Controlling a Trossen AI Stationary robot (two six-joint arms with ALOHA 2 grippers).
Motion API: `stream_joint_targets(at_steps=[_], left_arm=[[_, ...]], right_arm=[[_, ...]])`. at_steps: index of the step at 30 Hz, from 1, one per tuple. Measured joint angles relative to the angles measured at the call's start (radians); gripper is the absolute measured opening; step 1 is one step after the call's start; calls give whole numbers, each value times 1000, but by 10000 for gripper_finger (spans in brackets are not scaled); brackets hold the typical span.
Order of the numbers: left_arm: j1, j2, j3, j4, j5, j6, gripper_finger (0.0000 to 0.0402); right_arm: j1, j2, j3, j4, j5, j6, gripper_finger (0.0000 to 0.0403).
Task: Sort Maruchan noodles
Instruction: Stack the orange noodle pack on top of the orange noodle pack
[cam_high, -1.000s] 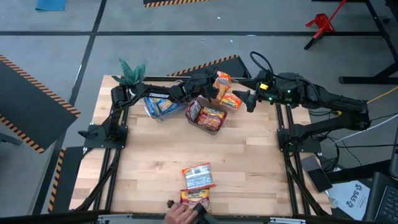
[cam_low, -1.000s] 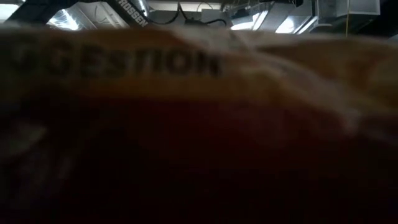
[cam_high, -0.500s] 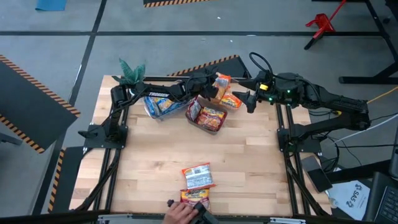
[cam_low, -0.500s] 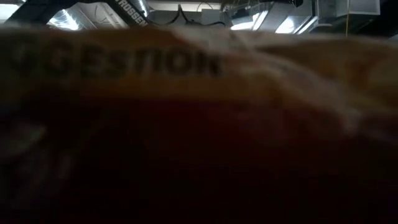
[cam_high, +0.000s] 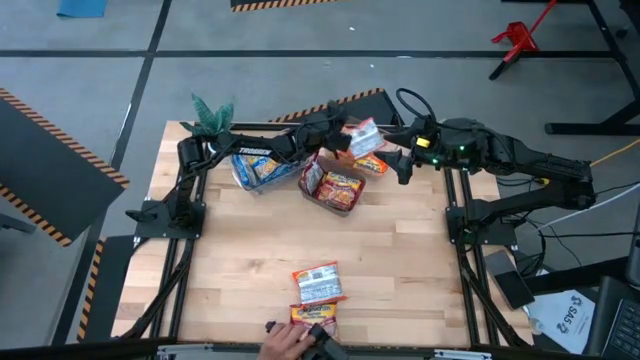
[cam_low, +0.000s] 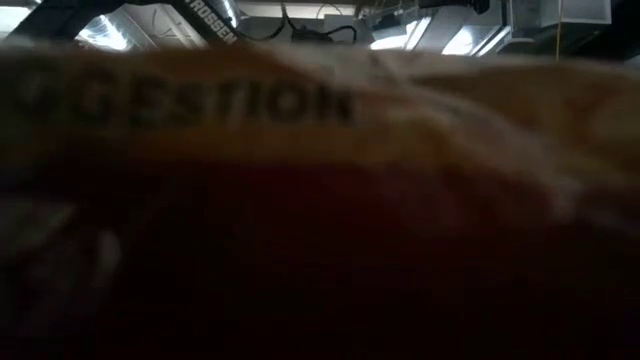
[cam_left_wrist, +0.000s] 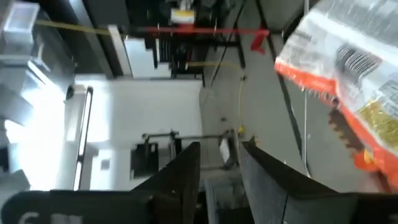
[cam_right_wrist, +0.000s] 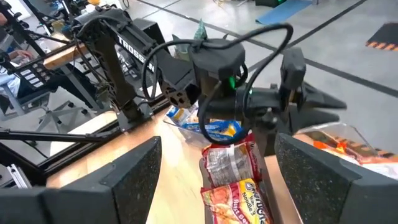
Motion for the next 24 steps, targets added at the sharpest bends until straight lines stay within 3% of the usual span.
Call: stream_joint_targets(at_steps=[4, 6, 9, 13, 18, 20, 24], left_arm=[[-19, 0, 0, 48, -123, -5, 110], [-31, -8, -1, 65, -171, -8, 110], [-49, -62, -2, 60, -191, -74, 110], [-69, -191, 0, 39, -203, -232, 110], [-81, -392, 0, -134, -273, -474, 110], [-82, -472, 0, -235, -269, -598, 110], [-83, -598, 0, -408, -220, -794, 110]], right_arm=[[0, 0, 0, -41, 8, 22, 298], [0, 8, 0, -112, 63, 39, 298], [-2, 57, 0, -235, 137, 24, 298], [-29, 140, -1, -223, 156, -66, 298], [-167, 242, 0, -212, 27, -44, 298], [-242, 289, 0, -211, -43, -34, 298], [-351, 390, 0, -201, -57, -50, 298]])
